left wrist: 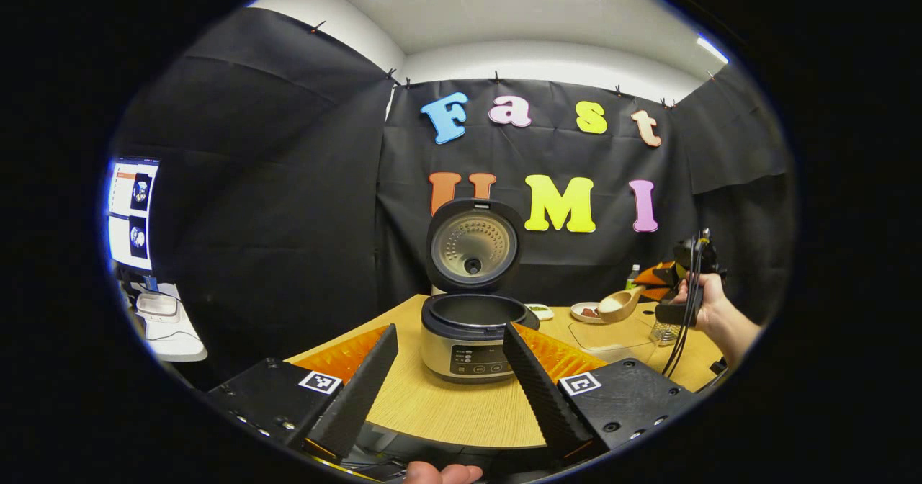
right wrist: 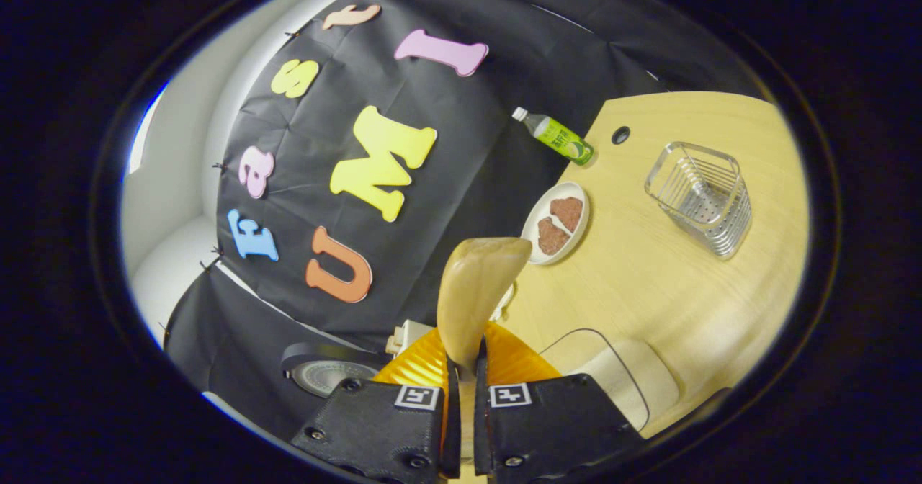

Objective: Close the left gripper, press the button to open the rice cooker; take a wooden spoon from the chopstick holder with the right hand, scoop a spoonful of rice and pour it into the rice cooker, then put the wooden spoon back into the chopstick holder.

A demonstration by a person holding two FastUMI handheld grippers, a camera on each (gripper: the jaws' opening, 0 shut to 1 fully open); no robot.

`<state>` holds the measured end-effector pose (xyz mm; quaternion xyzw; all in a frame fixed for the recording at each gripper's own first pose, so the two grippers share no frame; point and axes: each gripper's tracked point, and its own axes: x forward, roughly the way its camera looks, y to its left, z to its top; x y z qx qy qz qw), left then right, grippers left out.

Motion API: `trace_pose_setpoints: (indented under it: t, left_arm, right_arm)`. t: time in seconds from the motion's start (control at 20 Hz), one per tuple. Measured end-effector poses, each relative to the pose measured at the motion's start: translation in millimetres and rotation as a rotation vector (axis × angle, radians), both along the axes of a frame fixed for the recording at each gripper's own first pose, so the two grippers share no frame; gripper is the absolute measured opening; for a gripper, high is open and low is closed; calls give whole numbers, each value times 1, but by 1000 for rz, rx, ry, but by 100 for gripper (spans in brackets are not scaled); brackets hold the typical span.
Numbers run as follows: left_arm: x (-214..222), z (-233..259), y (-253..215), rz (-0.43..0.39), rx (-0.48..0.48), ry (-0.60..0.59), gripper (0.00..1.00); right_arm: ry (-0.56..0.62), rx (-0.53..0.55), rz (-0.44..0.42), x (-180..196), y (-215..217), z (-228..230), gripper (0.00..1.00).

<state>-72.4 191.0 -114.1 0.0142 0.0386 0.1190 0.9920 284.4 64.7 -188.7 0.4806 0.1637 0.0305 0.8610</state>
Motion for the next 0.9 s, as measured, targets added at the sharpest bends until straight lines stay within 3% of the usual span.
trace_pose_setpoints:
  t: [0.5, 0.9]
  left_arm:
    - [-4, 6, -2, -12, 19, -6, 94]
    - [-8, 10, -9, -57, 33, -12, 94]
  right_arm:
    - [-48, -29, 159, 30, 138, 61, 12]
    - [-84, -300, 239, 57, 248, 57, 12]
